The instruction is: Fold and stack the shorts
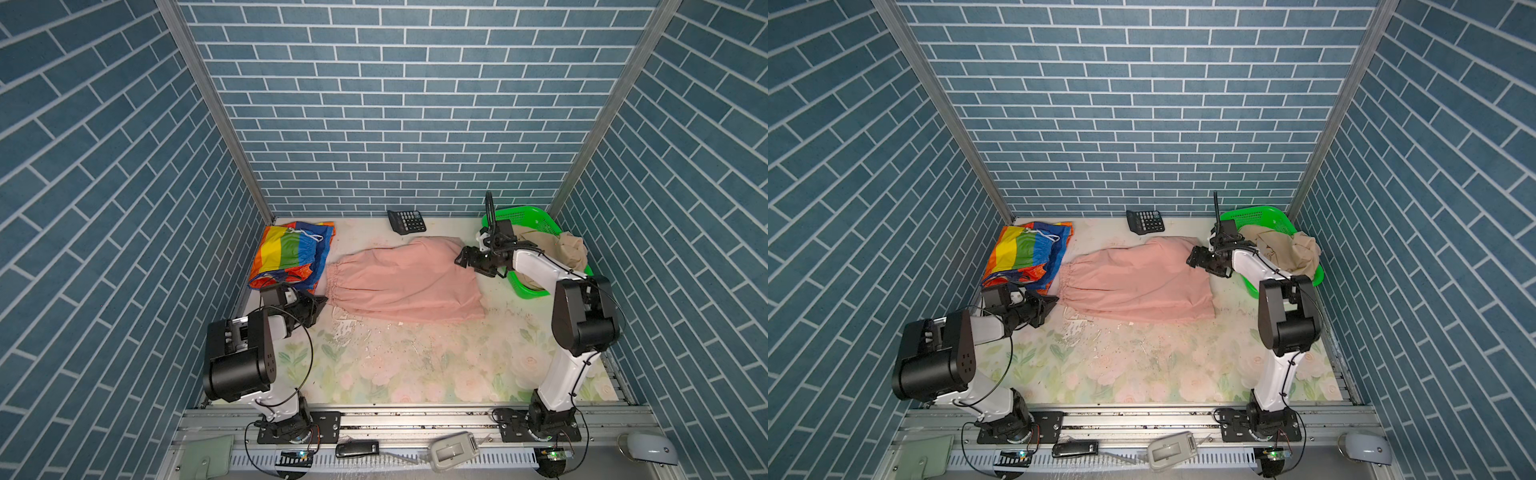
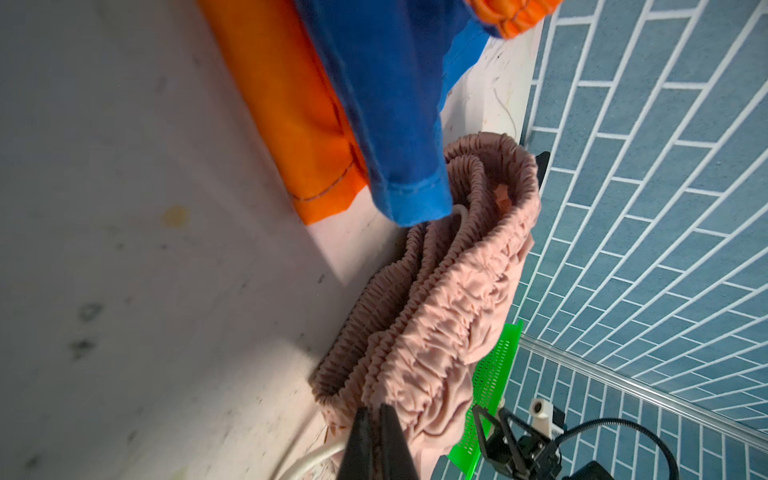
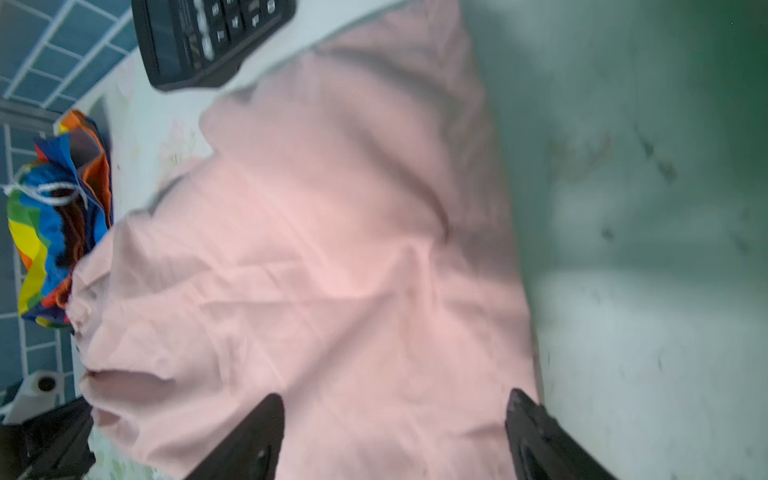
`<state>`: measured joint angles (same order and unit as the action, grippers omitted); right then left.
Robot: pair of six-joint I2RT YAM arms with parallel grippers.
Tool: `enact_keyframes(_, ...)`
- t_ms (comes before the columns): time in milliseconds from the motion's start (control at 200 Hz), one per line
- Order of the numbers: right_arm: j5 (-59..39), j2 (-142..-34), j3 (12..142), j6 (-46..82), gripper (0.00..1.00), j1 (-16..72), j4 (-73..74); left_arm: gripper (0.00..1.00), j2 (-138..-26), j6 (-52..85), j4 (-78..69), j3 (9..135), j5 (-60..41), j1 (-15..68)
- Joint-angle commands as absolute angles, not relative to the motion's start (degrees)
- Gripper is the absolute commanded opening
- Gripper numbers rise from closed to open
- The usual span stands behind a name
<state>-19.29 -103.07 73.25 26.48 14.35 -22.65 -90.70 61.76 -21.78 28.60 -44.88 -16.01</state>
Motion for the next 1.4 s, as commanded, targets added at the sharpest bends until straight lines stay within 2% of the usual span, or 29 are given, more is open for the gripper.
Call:
enact_keyframes(0, -16.03, -96.40, 65.22, 25.92, 0.87, 14.09, -23.17, 0.00, -89.26, 61.39, -21.82, 27.80, -45.42, -16.30)
enact_keyframes(140, -15.12, -94.09, 58.32, 26.12, 0.81, 13.71, -21.48, 0.00, -88.51, 61.26, -21.57, 27.72, -45.29, -16.35)
enact_keyframes(355, -15.47, -97.46, 56.17, 26.10, 0.63, 13.48, -17.21, 0.00, -87.63, 60.92, -21.01, 27.20, -45.21, -16.35)
enact_keyframes(415, -15.12, -98.59, 57.32, 25.62, 0.52, 13.55, -17.60, 0.00, -87.42, 60.93, -21.01, 27.07, -45.21, -16.34)
enact_keyframes(470, -15.03, -98.88, 58.26, 25.34, 0.33, 13.53, -17.97, 0.00, -87.32, 61.06, -20.93, 26.98, -45.26, -16.35)
enact_keyframes(550, -14.47, -98.14, 59.62, 25.00, 0.14, 13.53, -19.03, 0.00, -86.98, 61.11, -20.53, 27.08, -45.35, -16.34)
enact_keyframes(635, -13.76, -96.80, 61.84, 24.03, 0.00, 13.54, -21.65, 0.00, -86.58, 61.24, -20.38, 27.46, -45.18, -16.33)
enact_keyframes(865, -12.48, -86.72, 65.65, 22.41, 0.00, 13.49, -28.95, 0.00, -83.35, 61.67, -16.25, 32.50, -46.27, -17.67)
enact_keyframes(1050, -12.94, -78.34, 59.06, 22.88, 0.00, 13.80, -30.28, 0.00, -78.85, 59.16, -11.34, 32.22, -46.51, -21.32)
enact_keyframes(1395, -16.27, -84.15, 45.85, 26.37, 0.00, 14.83, -19.45, 0.00, -85.38, 59.36, -19.32, 24.08, -46.63, -21.68)
